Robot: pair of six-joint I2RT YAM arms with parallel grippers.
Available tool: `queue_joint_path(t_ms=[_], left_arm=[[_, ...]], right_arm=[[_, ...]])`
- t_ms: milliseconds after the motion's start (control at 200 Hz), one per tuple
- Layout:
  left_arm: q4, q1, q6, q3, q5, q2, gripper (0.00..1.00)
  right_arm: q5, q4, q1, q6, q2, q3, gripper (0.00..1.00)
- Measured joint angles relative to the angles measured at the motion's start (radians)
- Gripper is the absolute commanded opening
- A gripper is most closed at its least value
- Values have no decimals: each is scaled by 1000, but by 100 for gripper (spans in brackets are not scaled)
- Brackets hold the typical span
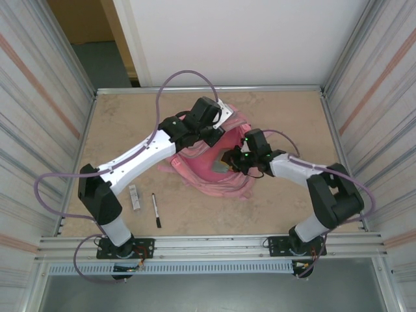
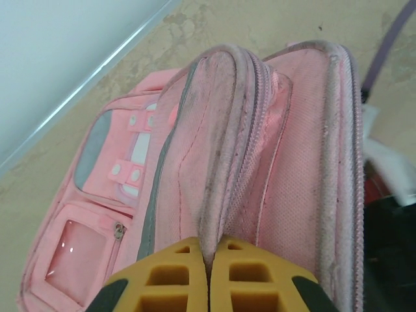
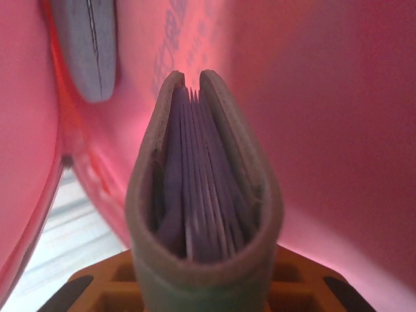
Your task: Pack books, pencil case, and school supplies into a backpack
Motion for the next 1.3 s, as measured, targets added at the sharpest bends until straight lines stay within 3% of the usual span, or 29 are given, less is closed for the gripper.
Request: queue_joint_path(t_ms=[55, 256, 376, 461, 556, 722, 797, 1012, 1148, 1298], left_arm=[[-5, 8, -18, 0, 24, -5, 0], [-22, 17, -69, 0, 66, -35, 0], [-24, 24, -90, 0, 82, -40, 0], [-23, 37, -108, 0, 96, -40, 0], [-13, 47, -128, 0, 103, -40, 0], [8, 63, -162, -13, 124, -50, 0], [22, 76, -177, -30, 130, -60, 0], [74, 135, -230, -103, 180, -98, 0], [98, 147, -248, -140, 202, -117, 0], [121, 147, -261, -162, 222, -119, 0]], right_arm=[[45, 65, 21, 42, 66, 34, 3], [82, 337, 35, 193, 298, 133, 6], [94, 416, 42, 243, 381, 214, 12], [97, 440, 43, 261, 428, 261, 21], [94, 433, 42, 265, 459, 303, 40], [87, 378, 34, 229, 435, 318, 53], [75, 301, 24, 195, 400, 318, 64], [29, 103, -16, 67, 306, 303, 50], [-12, 73, -25, 31, 278, 277, 59], [-31, -8, -24, -15, 221, 248, 60]])
